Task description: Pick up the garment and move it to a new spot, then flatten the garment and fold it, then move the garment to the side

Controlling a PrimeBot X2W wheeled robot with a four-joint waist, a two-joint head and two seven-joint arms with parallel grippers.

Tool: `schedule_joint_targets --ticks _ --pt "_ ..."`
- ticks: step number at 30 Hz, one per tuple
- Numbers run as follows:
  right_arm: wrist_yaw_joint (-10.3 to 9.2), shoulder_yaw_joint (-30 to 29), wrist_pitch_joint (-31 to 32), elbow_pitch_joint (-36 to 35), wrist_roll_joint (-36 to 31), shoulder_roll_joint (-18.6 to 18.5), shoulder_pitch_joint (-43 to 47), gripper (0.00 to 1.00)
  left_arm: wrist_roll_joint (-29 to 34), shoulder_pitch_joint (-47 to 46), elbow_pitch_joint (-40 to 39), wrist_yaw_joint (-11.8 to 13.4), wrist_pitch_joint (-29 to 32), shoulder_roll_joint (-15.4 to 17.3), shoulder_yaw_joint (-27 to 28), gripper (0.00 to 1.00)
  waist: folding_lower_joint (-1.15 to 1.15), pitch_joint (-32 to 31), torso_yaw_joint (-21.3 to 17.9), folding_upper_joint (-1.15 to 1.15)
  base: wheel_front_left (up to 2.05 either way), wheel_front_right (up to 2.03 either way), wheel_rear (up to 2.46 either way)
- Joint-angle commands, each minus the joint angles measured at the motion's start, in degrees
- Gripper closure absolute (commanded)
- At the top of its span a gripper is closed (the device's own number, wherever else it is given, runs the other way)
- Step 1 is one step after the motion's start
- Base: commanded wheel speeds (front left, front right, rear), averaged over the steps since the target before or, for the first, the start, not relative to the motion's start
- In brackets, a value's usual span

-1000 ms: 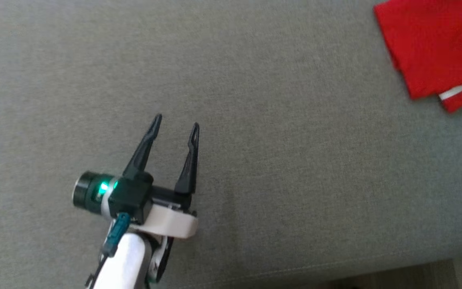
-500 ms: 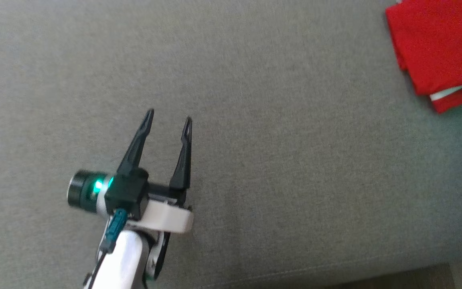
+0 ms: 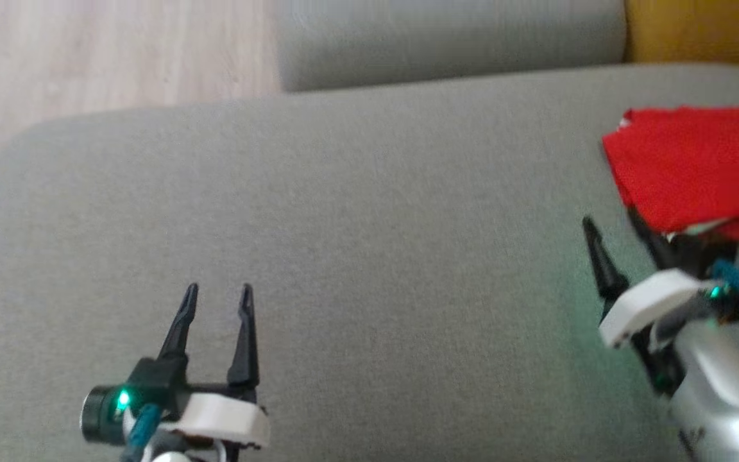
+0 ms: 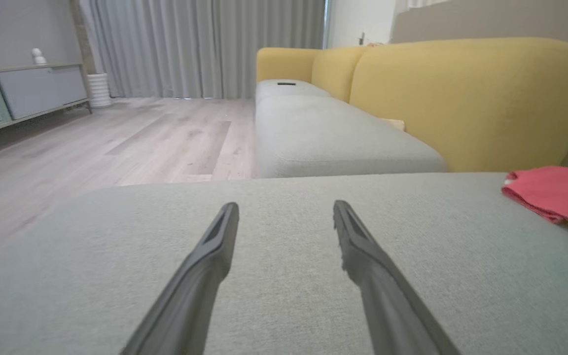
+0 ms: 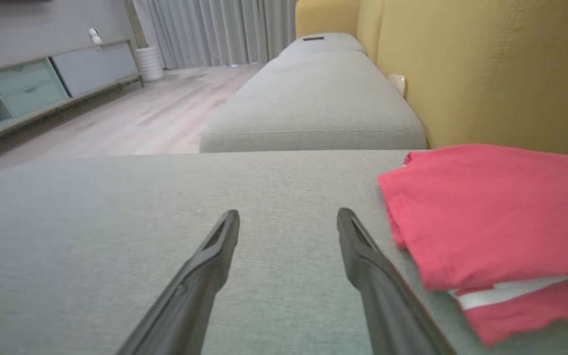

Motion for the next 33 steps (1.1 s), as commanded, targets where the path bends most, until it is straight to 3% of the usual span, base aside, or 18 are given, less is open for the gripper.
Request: schedule_joint_targets --ticks 1,4,10,16,22,33 --pt "0.39 0.08 -0.98 -2.03 -0.29 -0.10 -0.45 0.00 -0.48 -1.60 -2.19 -0.10 -0.34 -0.21 2.37 0.00 0.00 -3.31 2.30 0.00 0.00 0.00 0.00" --pt "0.39 -2.40 -1.75 -5.99 -1.97 2.59 3.72 0.00 -0.74 -0.13 -2.49 -0.83 -0.34 -0.24 3.68 0.00 0.00 -4.87 2.61 0.00 0.00 0.00 0.00" --pt "0.39 -8.60 -1.82 -21.66 -10.42 7.64 16.24 0.00 -0.63 3.65 -3.18 -1.25 -0.34 -0.32 6.11 0.00 0.00 -7.42 2.59 0.00 0.00 0.00 0.00" --pt "0.39 -11.88 -1.83 -28.42 -15.14 10.51 26.99 0.00 1.15 8.71 -4.99 -2.57 -0.34 -0.27 7.18 0.00 0.00 -9.74 2.54 0.00 0.00 0.00 0.00" --pt "0.39 -13.49 -1.83 -31.43 -17.32 12.12 33.08 0.00 1.86 12.26 -5.59 -2.84 -0.34 -0.33 8.47 0.00 0.00 -11.38 2.29 0.00 0.00 0.00 0.00" --pt "0.39 -13.58 -1.84 -32.35 -17.19 13.16 34.16 0.00 2.19 13.60 -5.64 -3.49 -0.34 -0.41 9.71 0.00 0.00 -12.28 1.85 0.00 0.00 0.00 0.00"
